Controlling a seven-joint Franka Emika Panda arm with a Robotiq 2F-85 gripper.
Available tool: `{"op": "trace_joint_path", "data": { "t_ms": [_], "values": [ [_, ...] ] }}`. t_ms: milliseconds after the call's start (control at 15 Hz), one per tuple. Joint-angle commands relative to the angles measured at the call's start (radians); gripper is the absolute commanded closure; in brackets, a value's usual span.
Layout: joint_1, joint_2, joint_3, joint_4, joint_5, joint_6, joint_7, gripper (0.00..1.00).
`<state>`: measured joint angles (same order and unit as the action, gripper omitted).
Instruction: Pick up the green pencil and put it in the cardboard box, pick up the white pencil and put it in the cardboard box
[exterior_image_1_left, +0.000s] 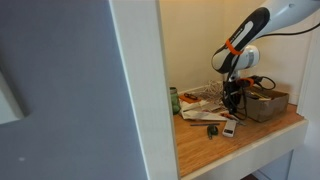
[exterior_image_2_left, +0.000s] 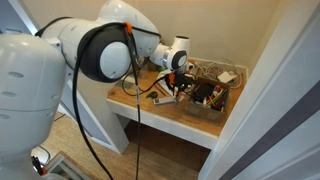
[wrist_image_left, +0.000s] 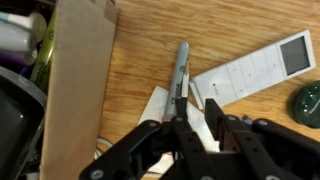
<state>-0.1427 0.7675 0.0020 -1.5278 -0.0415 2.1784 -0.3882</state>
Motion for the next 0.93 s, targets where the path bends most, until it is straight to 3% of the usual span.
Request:
{"op": "trace_joint_path", "data": {
  "t_ms": [0,533,867],
  "values": [
    [-0.011,0.051,0.009,0.071,0.002,-0.021,0.0,0.71],
    [-0.011,0.093,0.015,0.122,0.002,-0.054,-0.007,0.82],
    [-0.007,0.114,0.016,0.155,0.0,-0.089,-0.004,0.82]
  ]
}}
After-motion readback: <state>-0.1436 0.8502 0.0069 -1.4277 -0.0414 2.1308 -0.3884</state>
